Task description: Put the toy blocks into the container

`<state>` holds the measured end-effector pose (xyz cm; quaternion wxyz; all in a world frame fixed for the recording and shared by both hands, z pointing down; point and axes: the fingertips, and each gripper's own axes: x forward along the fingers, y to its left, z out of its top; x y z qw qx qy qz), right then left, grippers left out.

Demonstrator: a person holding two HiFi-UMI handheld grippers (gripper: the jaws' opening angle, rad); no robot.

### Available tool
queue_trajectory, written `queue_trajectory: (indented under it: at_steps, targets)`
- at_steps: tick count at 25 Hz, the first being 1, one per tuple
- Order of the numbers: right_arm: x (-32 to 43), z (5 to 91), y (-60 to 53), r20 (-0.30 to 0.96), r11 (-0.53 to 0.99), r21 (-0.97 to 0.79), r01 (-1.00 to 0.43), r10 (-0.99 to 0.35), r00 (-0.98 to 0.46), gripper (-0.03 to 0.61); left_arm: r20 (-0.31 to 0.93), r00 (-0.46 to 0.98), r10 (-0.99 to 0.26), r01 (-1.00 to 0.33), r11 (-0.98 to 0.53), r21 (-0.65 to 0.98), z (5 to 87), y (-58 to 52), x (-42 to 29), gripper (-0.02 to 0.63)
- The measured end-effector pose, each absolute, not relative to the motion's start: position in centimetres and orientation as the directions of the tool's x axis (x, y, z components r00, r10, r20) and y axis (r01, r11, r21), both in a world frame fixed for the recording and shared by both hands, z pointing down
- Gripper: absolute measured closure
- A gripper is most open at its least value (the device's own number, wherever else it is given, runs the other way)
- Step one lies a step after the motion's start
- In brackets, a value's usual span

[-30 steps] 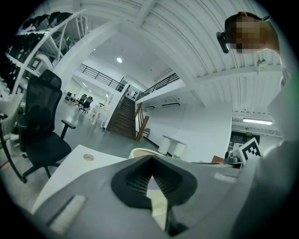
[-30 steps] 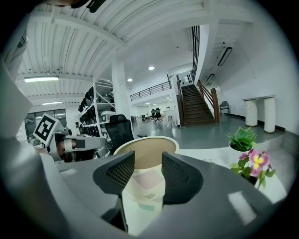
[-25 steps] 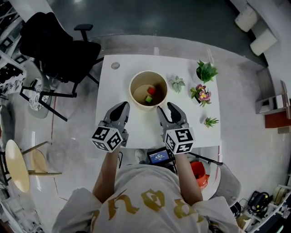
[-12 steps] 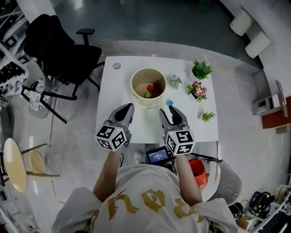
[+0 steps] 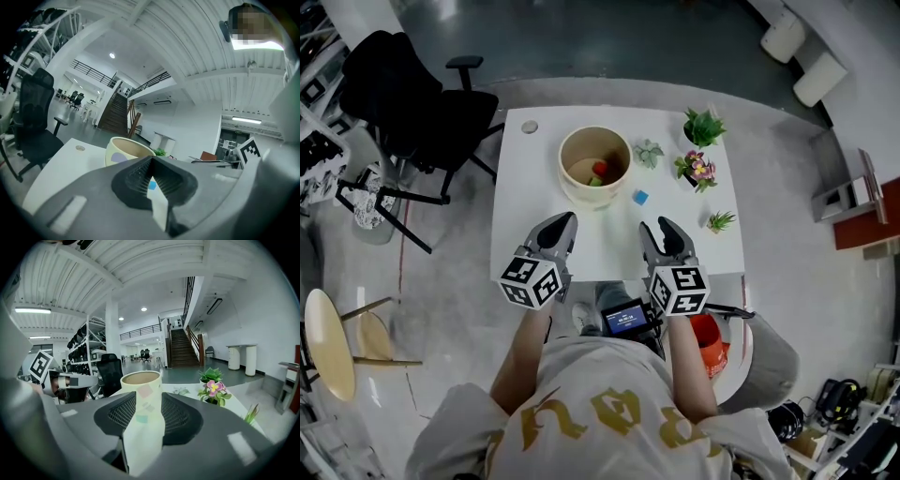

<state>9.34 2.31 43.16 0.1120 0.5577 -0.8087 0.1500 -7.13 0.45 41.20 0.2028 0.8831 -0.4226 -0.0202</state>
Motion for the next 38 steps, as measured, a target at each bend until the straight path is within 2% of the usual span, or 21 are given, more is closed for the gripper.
queue_trajectory:
  at_steps: [12, 25, 38]
  targets:
    - [11.9, 46.0, 1.7, 0.428, 0.335, -0.146, -0.931, -0.827, -0.365, 0.407, 0.248, 0.633, -0.734, -0.754, -0.509, 0.416, 45.2, 0.0, -3.1, 0.613]
    - [14.5, 49.6, -1.0, 0.478, 0.383, -0.180, -0.906, -0.772, -0.420, 0.371, 0.380, 0.557, -0.738, -0.814, -0.396, 0.425, 50.3, -1.5, -0.1, 0.613]
    - [15.4, 53.5, -3.9, 0.551, 0.449, -0.153, -0.880, -0.700, -0.453, 0.359, 0.451, 0.529, -0.718, -0.832, -0.337, 0.440, 53.4, -2.0, 1.1, 0.613]
